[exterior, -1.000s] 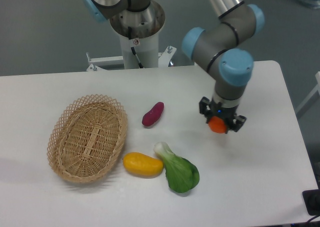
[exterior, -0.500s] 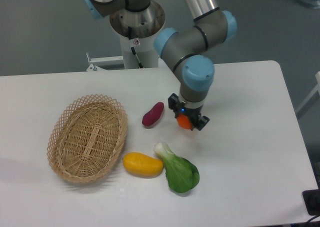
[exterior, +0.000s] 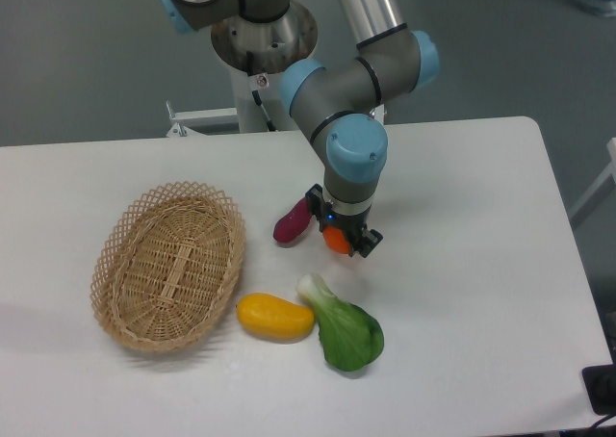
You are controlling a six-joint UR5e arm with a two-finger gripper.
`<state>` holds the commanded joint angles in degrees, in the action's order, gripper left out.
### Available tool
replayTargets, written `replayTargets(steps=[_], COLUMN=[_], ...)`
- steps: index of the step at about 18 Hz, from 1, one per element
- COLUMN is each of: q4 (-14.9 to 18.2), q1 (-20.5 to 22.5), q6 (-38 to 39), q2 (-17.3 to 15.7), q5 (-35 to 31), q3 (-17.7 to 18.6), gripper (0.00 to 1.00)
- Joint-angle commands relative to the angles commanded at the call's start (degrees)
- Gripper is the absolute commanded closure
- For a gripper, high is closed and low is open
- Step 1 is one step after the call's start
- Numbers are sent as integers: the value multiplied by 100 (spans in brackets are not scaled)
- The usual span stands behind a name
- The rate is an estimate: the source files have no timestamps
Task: Place the orange on the table
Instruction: 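Lower the orange onto the table beside the sweet potato, then open the gripper, release the orange, and lift away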
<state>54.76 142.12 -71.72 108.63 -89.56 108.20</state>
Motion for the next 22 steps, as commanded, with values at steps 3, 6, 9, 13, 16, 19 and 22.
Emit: replayTargets(steps=[3, 6, 9, 13, 16, 19, 22], q4=[-17, -44, -35, -26, -9, -9, -9], q1=[9, 105, 342, 588, 738, 852, 1002], q6=[9, -9, 0, -9, -44, -97, -289], q2=[9, 35, 96, 202, 377, 509, 606], q5=[0, 9, 18, 9, -35, -62, -62], q3=[-97, -316, -553, -922, -1230, -1432, -1599], gripper=[0, 0, 0, 0, 0, 0, 0])
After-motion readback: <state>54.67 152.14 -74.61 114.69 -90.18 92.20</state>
